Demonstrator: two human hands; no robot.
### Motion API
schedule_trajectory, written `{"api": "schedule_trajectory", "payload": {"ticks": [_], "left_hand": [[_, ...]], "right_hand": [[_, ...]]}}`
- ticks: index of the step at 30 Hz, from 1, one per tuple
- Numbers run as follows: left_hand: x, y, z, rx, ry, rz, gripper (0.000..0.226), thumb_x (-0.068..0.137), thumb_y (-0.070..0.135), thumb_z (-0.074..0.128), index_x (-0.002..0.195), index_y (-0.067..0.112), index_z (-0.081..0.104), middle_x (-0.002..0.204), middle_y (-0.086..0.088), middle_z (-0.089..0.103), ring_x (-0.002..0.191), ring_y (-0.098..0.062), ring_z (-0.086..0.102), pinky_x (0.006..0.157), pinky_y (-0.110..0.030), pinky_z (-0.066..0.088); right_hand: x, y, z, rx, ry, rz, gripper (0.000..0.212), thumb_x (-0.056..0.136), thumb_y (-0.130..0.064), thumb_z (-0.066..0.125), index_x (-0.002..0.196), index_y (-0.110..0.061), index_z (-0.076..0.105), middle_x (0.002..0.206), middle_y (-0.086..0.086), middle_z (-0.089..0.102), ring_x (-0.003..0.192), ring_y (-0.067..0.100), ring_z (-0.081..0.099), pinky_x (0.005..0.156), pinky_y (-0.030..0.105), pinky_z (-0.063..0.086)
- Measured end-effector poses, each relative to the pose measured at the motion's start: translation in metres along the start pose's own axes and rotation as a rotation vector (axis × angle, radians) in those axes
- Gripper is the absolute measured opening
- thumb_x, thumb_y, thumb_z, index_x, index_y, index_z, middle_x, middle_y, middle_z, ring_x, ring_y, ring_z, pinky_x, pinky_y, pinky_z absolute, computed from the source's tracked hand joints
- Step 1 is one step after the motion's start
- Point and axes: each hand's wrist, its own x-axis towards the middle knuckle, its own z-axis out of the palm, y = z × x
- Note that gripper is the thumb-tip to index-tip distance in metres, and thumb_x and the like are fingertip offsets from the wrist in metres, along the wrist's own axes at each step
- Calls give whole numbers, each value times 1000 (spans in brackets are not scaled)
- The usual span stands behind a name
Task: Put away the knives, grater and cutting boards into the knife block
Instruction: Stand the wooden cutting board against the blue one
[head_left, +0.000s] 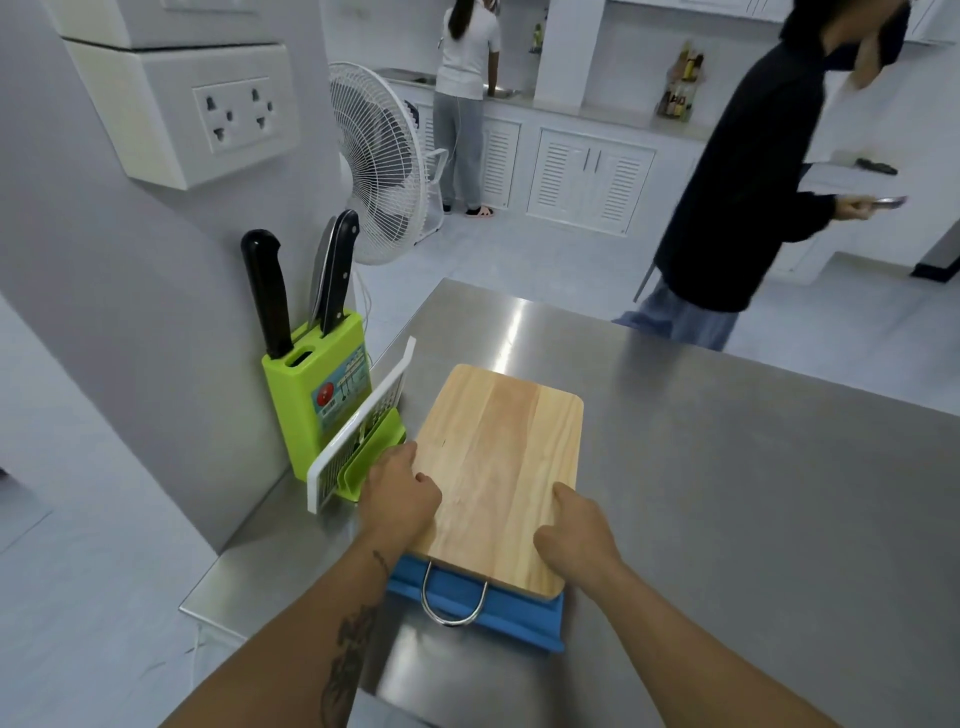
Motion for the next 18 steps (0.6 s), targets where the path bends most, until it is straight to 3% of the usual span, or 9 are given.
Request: {"api": "schedule_trajectory", "payload": {"ticks": [5,8,11,12,15,18], "left_hand": [[-3,0,4,44,21,16,55,81,11,48,136,10,51,136,-6,53,122,-27,51,100,-38,42],[-6,3,6,61,40,9,51,80,12,48,131,11,55,135,-7,52,120,-27,51,99,-39,45],[-14,13,11,60,92,10,50,80,11,49,129,15,58,137,-3,51,121,-25,51,100,-37,41],[-17,21,14,49,109,23,49,79,10,49,127,17,59,135,-1,53,120,-24,51,101,-37,40],[-25,53,25,-51,110,57,47,76,9,49,119,21,63,130,1,57,112,-21,54,102,-40,42],[-37,98,42,-174,-6,84,45,78,8,48,119,19,64,125,-1,61,102,-17,57,94,-35,47]], "right_hand": [[1,2,-8,-3,-42,-32,25,72,-10,44,97,-10,50,107,12,55,87,25,60,64,34,54],[1,7,-17,20,-55,-37,44,82,-4,47,126,-1,50,118,14,57,105,30,60,84,41,54],[1,21,-29,104,-62,-49,55,88,-5,51,143,-11,42,101,-3,53,76,10,58,58,19,51],[0,28,-34,131,-49,-48,59,89,-7,53,146,-17,39,108,-3,55,68,5,53,53,17,46],[-1,53,-57,143,20,-44,63,91,-14,57,150,-23,35,140,13,47,68,3,49,54,16,43],[-4,87,-89,157,101,-54,59,88,-17,61,144,-24,42,127,14,52,78,12,57,65,24,51]]}}
